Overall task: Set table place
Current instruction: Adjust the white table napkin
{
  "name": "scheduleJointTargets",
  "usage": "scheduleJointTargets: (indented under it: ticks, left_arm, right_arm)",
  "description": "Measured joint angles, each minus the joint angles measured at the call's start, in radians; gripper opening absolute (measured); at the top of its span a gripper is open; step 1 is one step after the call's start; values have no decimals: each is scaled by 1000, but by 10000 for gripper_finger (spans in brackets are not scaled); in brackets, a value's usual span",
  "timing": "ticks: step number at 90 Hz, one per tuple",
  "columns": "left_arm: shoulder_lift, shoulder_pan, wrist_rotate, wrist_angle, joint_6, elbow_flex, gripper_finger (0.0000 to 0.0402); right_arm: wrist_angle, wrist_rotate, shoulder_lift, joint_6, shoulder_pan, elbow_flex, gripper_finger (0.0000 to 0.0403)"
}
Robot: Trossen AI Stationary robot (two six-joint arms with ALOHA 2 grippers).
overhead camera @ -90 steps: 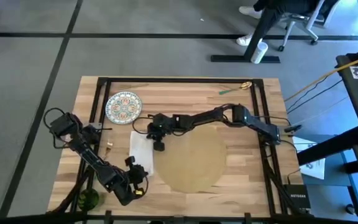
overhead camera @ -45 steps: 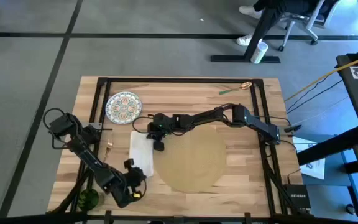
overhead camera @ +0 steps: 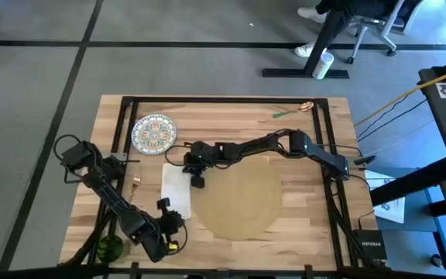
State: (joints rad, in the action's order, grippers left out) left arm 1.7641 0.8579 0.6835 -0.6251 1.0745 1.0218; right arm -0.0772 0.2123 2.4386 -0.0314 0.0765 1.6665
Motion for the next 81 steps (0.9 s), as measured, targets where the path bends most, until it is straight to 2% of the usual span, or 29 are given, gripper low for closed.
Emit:
scheduleJointTargets:
  ticks: [40,81]
  left_arm:
    - [0,66,14,-82,138,-1,0]
    - [0,64,25,-74,141,-1,0]
  right_arm:
    - [-13,0,1,38,44,-1,0]
    - [-28,35,2,70,43,-2,1]
